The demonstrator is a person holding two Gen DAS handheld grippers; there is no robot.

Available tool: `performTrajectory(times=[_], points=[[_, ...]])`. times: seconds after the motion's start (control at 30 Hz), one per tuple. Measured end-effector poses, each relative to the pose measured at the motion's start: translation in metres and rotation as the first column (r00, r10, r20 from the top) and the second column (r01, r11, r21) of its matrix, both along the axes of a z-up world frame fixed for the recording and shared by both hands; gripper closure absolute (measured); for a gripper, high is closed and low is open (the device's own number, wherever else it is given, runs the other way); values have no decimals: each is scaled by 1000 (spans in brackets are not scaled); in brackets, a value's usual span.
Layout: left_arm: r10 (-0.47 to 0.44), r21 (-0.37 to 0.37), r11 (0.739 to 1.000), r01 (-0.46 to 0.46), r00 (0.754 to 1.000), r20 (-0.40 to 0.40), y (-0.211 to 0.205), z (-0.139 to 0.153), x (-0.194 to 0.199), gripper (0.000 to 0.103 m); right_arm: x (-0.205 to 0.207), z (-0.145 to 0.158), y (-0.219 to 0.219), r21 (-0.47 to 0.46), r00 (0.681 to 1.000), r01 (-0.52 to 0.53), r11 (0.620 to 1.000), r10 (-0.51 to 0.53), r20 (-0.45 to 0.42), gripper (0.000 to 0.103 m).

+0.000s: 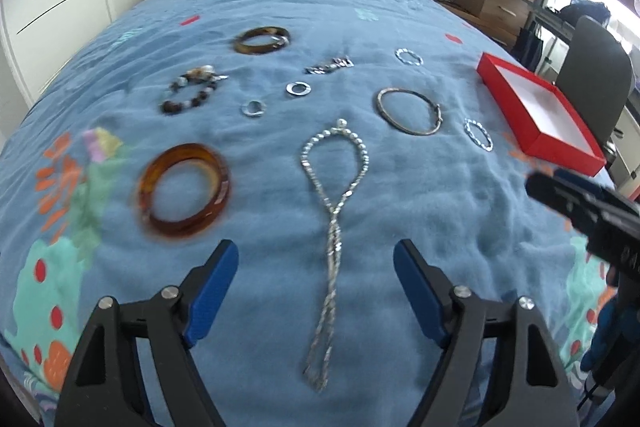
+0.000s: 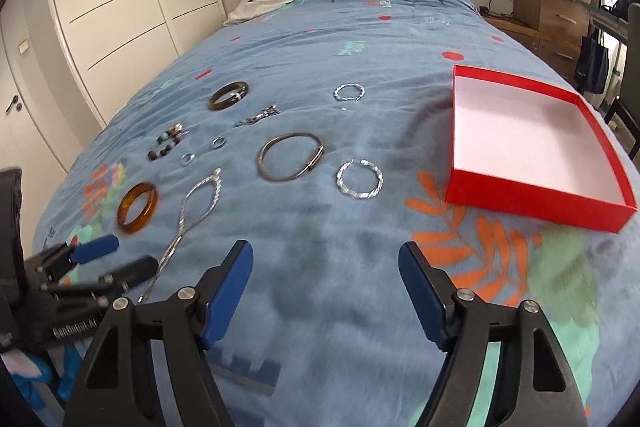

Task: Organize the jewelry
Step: 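Close the left tool on the silver necklace while the right tool grasps the twisted hoop earring, then carry the necklace in the left tool over the red box while the right tool carries the hoop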

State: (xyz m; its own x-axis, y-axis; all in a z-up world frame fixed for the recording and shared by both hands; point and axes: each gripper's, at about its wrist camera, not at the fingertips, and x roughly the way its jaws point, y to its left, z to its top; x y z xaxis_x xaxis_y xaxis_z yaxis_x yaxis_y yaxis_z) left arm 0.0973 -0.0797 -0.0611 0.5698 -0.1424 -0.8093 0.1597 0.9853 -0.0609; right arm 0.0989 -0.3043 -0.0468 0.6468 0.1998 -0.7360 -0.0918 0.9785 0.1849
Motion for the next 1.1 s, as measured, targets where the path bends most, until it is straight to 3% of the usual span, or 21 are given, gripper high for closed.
performTrajectory(times=[0.17,0.53,0.77,0.83,1.1], points=[[-23,-13,1000,23,999,-34,-12,-16,20,47,30,-11,-9,15,1000,28,1000,-27,-8,30],[-46,-24,999,45,998,-40,-18,-27,35,66,79,-33,-12,36,997,56,998,-55,-45,38],[-65,-30,998,64,997,-39,-18,-27,38,91,90,-45,-16,64,995,79,995,-75,-68,63],[-68,-34,997,67,997,-38,-17,-27,38,99,90,-45,-17,77,995,79,994,-73,-69,64],[-59,-50,997,59,998,-7,-13,-5,30,100,77,-31,-16,96,998,55,994,-53,-28,64]])
